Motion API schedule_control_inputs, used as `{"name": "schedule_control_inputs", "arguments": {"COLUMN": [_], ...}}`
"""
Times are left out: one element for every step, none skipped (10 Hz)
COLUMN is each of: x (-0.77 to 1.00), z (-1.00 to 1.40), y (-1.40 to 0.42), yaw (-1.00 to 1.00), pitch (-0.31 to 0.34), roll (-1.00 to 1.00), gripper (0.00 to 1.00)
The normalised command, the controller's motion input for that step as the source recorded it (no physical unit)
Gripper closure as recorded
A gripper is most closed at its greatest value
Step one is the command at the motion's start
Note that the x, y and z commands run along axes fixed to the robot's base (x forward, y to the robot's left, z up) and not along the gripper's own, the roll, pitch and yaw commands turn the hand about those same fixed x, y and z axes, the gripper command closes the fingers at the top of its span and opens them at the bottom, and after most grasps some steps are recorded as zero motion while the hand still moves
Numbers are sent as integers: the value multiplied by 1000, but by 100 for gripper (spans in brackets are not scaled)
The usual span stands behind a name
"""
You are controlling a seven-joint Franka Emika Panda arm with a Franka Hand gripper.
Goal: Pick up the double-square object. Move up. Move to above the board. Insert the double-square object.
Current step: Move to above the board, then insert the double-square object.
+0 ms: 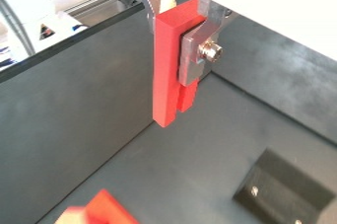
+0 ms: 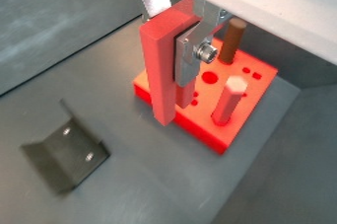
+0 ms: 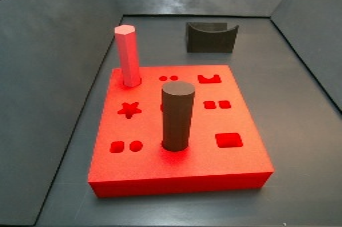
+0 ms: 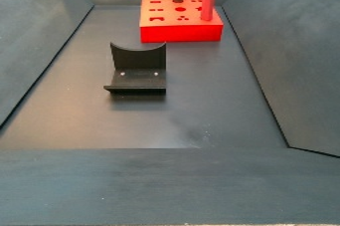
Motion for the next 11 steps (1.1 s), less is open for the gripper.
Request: {"name": "schedule_control_inputs", "arguments": {"x": [272, 288, 295, 300, 328, 322, 248, 178, 104, 483, 640], "z": [99, 100, 104, 110, 114, 104, 78, 52, 34, -200, -343], "y": [-1000, -1000, -1000, -1000, -1000, -909, -620, -379, -193, -186, -263], "yaw": [9, 9, 8, 10, 10, 8, 9, 8, 10, -80, -140], "pitch": [123, 126, 124, 124, 125, 129, 130, 115, 84, -74, -103], "roll": [-2, -14, -3, 5, 2, 9, 21, 34, 48, 0, 0], "gripper": [100, 100, 100, 100, 100, 100, 100, 100, 100, 100, 100]}}
